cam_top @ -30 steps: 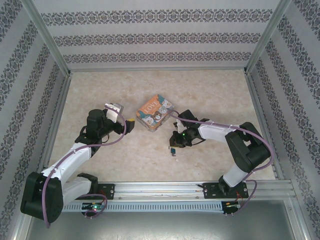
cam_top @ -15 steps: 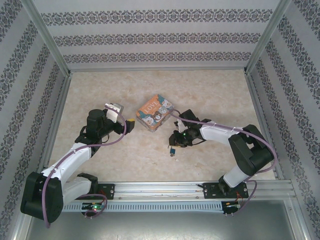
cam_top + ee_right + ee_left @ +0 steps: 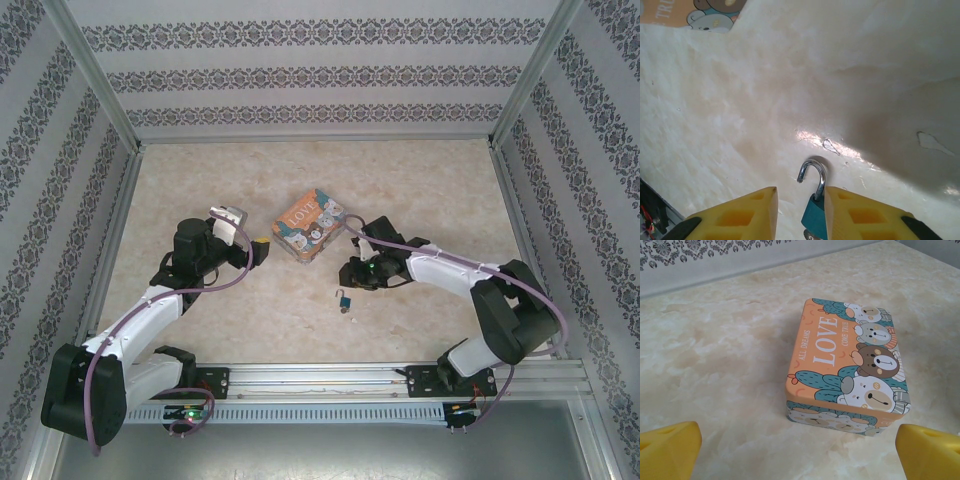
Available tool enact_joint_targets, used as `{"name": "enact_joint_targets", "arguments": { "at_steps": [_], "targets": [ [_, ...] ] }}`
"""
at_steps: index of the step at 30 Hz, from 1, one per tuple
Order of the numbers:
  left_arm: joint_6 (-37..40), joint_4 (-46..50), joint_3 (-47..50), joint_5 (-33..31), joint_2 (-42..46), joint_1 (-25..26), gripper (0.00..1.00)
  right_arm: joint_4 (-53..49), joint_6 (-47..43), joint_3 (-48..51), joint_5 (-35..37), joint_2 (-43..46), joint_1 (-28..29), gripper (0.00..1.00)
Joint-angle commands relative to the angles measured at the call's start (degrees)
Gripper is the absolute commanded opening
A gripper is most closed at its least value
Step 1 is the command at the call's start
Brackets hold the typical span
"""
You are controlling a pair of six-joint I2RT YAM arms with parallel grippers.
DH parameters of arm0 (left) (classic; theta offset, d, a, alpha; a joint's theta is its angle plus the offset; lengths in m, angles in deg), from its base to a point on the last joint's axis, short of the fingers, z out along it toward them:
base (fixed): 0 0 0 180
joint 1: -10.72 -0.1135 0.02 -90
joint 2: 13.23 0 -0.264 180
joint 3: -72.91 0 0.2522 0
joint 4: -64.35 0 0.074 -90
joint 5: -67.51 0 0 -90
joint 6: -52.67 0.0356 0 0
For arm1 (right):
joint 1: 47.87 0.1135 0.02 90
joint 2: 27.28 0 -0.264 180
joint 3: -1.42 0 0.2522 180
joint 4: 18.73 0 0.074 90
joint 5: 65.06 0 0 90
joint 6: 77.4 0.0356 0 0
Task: Unlock a padlock with a key
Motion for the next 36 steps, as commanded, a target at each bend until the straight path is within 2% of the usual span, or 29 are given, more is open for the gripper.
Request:
{"name": "enact_joint_targets", "arguments": {
  "at_steps": [1, 15, 24, 28, 33, 36],
  "targets": [
    [1.7, -0.8, -0.4, -0.4, 0.7, 0.8, 0.99, -1.6, -1.6, 0.9, 3.0, 2.7, -1.0, 0.33],
    [3.1, -0.3, -0.1, -3.1, 1.1, 0.8, 0.99, -2.0, -5.8, 2.0, 11.9, 13.3, -7.8, 0.53],
    [3.5, -0.7, 0.8, -7.5, 1.8, 0.8, 0.99, -0.3, -11.3, 1.7, 18.0, 17.2, -12.7, 0.65],
    [3.1, -0.5, 1.4, -11.1, 2.7, 0.8, 0.99, 0.8, -13.0, 1.9, 20.8, 18.3, -14.5, 0.74],
    [1.9, 1.4, 1.1, -15.6, 4.0, 0.7, 0.99, 3.0, -14.9, 2.0, 23.4, 19.4, -16.8, 0.98],
    [1.9, 4.1, -0.6, -19.6, 4.2, 0.7, 0.99, 3.7, -16.5, 1.8, 24.6, 19.9, -17.6, 0.98]
  ]
}}
